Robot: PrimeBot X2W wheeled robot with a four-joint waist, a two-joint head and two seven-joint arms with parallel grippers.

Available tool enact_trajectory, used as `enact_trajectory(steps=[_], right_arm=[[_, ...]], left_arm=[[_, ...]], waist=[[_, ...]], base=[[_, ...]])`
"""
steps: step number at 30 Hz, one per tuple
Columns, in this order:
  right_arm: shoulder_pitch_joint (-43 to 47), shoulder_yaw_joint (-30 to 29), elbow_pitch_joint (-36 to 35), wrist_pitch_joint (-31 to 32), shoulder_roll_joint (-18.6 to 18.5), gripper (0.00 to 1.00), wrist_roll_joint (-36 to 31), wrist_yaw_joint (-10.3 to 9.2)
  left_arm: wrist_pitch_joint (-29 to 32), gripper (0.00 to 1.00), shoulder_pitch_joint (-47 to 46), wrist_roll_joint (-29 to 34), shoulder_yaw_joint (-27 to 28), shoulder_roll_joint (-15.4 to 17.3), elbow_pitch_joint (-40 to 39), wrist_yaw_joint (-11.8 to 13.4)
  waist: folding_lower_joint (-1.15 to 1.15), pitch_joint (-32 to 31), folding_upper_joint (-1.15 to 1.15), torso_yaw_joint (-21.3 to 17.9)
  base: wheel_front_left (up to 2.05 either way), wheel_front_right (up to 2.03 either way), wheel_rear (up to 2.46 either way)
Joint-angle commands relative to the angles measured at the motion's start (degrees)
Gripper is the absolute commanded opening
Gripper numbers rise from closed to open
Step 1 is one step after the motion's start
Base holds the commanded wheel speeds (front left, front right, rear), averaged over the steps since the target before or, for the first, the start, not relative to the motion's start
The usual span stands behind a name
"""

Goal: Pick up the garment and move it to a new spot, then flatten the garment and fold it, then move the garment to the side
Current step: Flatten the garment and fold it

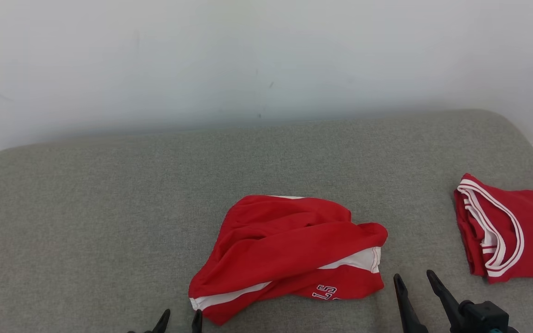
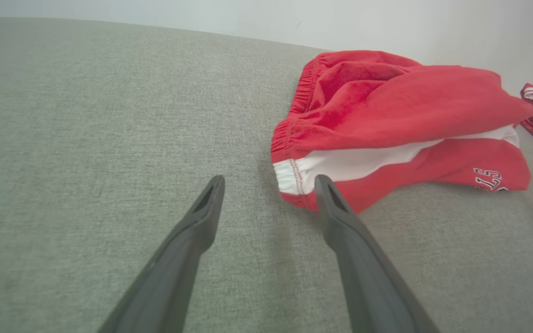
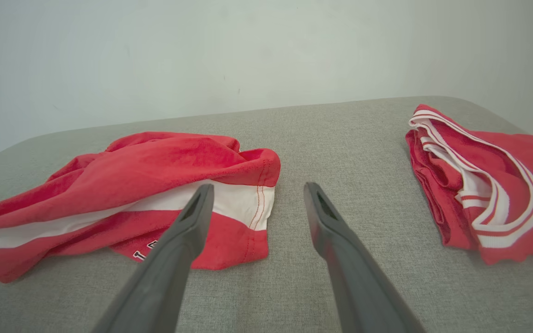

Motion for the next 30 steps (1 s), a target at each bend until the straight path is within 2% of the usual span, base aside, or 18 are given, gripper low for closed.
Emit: enact_trajectory(steps=[1, 16, 17, 18, 20, 21, 24, 30], right_arm=[[-0.62, 0.23, 0.05, -0.22, -0.22, 1.0, 0.56, -0.15], [-4.64, 2.4, 2.38, 0.52, -0.87, 1.0, 0.79, -0.15], [-5.32, 2.6, 3.5, 1.61, -0.91, 1.0, 1.1, -0.15], [-6.26, 2.86, 4.54, 2.58, -0.99, 1.0, 1.18, -0.15], [-8.83, 3.08, 7.29, 4.96, -0.66, 1.0, 1.94, -0.15], [-10.02, 3.02, 8.69, 6.12, -0.56, 1.0, 2.04, -0.15], [-13.54, 3.07, 13.14, 9.88, -0.18, 1.0, 3.14, -0.15], [-18.93, 3.97, 19.24, 13.28, -0.37, 1.0, 4.66, -0.15]], left_arm=[[0.21, 1.0, -1.58, -0.79, -0.8, 0.25, 1.29, -0.05], [0.42, 1.0, -9.45, -4.18, -3.32, 0.58, 9.95, -0.02], [0.46, 0.95, -9.91, -4.31, -3.51, 0.59, 10.21, -0.02], [0.58, 0.66, -10.39, -4.46, -3.75, 0.6, 10.37, -0.02], [0.72, 0.18, -11.31, -4.64, -4.29, 0.71, 10.76, -0.02], [0.79, 0.0, -11.7, -4.83, -4.54, 0.8, 10.87, -0.02], [0.85, 0.0, -12.71, -5.13, -5.52, 0.99, 11.34, -0.02], [0.35, 0.0, -13.73, -5.59, -7.21, 1.21, 11.72, -0.02]], waist=[[0.0, 0.47, 0.0, -0.4], [0.0, 3.33, 0.0, -1.55], [0.0, 3.68, 0.0, -1.56], [0.0, 4.13, 0.0, -1.53], [0.0, 4.83, 0.0, -1.44], [0.0, 5.17, 0.0, -1.32], [0.0, 6.01, 0.0, -0.85], [0.0, 6.79, 0.0, 0.26]], base=[[0.0, 0.0, 0.0], [0.0, 0.0, 0.0], [0.0, 0.0, 0.0], [0.0, 0.0, 0.0], [0.0, 0.0, 0.0], [0.0, 0.0, 0.0], [0.0, 0.0, 0.0], [0.0, 0.0, 0.0]])
